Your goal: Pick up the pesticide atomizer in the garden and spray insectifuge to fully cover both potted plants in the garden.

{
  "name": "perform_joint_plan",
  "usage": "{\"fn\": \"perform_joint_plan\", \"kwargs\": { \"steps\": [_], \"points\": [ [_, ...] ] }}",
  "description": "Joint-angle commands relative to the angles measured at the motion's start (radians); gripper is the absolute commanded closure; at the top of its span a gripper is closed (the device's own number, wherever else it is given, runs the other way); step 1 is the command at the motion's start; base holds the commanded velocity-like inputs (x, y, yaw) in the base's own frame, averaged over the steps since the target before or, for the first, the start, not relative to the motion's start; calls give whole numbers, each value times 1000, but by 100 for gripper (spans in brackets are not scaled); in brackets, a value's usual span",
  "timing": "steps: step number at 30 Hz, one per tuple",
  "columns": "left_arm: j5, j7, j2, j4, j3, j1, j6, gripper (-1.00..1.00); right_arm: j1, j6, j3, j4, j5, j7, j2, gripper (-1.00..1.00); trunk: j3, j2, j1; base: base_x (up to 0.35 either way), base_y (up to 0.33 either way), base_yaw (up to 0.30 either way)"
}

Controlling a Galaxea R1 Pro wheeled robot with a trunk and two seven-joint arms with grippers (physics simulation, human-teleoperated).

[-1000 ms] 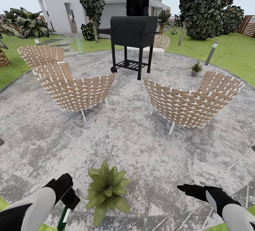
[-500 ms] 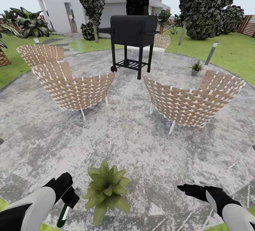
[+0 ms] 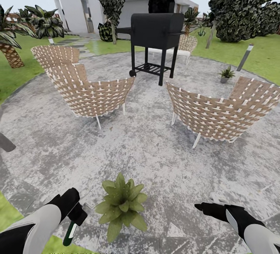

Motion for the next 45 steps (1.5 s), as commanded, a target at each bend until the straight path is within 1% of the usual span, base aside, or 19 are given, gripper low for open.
{"fn": "perform_joint_plan", "kwargs": {
  "steps": [1, 4, 6, 8, 11, 13, 15, 17, 21, 28, 32, 34, 45],
  "points": [
    [-11, -6, -1, -9, 7, 0, 3, 100, 0, 6, -9, -2, 9, 7, 0, -100, -1, 0, 0, 0, 0, 88],
    [-11, -3, -3, -42, 6, 0, 2, 100, 0, 5, -9, -2, 9, 7, 0, -100, -2, 0, 0, 0, 0, 30],
    [-11, 17, -5, -47, 6, 0, 2, 100, 0, 6, -9, -2, 9, 7, 0, -100, -2, 0, 0, 0, 0, 8],
    [-7, 106, -17, -47, 6, 0, 1, 100, 0, 6, -9, -2, 9, 7, 0, -100, -2, 0, 0, 0, 0, 2],
    [-6, 145, -33, -42, 6, 0, 1, 100, 0, 6, -9, -2, 9, 7, 0, -100, -2, 0, 0, 0, 0, 0],
    [-6, 152, -41, -34, 7, 0, 1, 100, 0, 6, -9, -3, 9, 7, 0, -100, -2, 0, 0, 0, 0, 0],
    [-8, 156, -47, 2, 6, 0, -2, 100, 0, 6, -9, -3, 9, 7, 0, -100, -2, 0, 0, 0, 0, 0],
    [-10, 158, -49, 50, 6, 0, -15, 100, 0, 6, -9, -3, 9, 7, 0, -100, -2, 0, 0, 0, 0, 0],
    [-11, 159, -45, 83, 6, 0, -22, 100, 0, 6, -9, -3, 9, 7, 0, -100, -2, 0, 0, 0, 0, 0],
    [-11, 161, -29, 91, 6, 0, -23, 100, 0, 6, -9, -3, 9, 7, 0, -100, -2, 0, 0, 0, 0, 0],
    [-9, 240, -30, 82, 6, 0, -23, 100, 0, 5, -9, -2, 9, 7, 0, -100, -4, 0, 0, 0, 0, 112],
    [-8, 252, -30, 83, 6, 0, -23, 100, 0, 5, -9, -2, 9, 7, 0, -100, -6, 0, 0, 0, 0, 143],
    [-7, 258, -30, 84, 8, 0, -24, 100, 0, 6, -9, -2, 9, 6, 0, -100, -6, 0, 0, 0, 0, 12]
  ]
}}
